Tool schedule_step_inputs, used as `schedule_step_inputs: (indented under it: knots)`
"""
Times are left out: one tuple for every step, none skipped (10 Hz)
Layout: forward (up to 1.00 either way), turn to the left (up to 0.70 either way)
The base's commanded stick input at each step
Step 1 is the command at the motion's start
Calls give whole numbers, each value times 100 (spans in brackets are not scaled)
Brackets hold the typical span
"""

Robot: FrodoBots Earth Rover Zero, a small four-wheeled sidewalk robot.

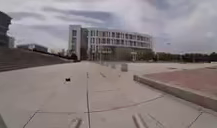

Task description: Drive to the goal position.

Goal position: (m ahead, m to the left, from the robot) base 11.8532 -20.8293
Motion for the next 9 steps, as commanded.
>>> schedule_step_inputs:
  knots:
    - [100,-27]
    - [100,-7]
    - [100,0]
    - [100,0]
    - [100,0]
    - [100,0]
    - [100,0]
    - [100,0]
    - [100,0]
